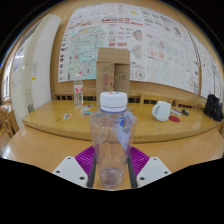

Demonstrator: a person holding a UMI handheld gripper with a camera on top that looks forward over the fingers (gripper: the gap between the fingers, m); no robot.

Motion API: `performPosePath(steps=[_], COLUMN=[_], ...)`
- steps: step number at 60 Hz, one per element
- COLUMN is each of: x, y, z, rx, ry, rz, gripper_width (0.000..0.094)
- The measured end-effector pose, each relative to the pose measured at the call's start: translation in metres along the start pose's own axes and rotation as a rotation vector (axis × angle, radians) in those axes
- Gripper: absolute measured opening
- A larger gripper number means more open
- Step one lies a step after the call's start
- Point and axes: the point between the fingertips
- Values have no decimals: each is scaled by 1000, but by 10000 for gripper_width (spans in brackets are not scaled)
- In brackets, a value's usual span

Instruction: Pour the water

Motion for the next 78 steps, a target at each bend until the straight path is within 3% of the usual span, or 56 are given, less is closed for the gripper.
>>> performPosePath(steps=[11, 20, 31, 38, 52, 62, 78], x=[0, 6, 8, -1, -49, -114, -194], y=[-1, -10, -26, -17, 51, 118, 177], z=[10, 37, 155, 243, 367, 367, 304], rx=[55, 32, -211, -483, -1189, -1662, -2120], ry=[35, 44, 152, 216, 215, 149, 81], rz=[25, 97, 313, 520, 900, 1011, 949], gripper_width=[335, 333, 333, 333, 332, 332, 333])
Point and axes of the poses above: the point between the fingertips, and its own axes, seen from behind it with the camera up: y to the right, z up, x backward, against the way the camera looks, and after that the axes turned 3 degrees about -z, right-handed
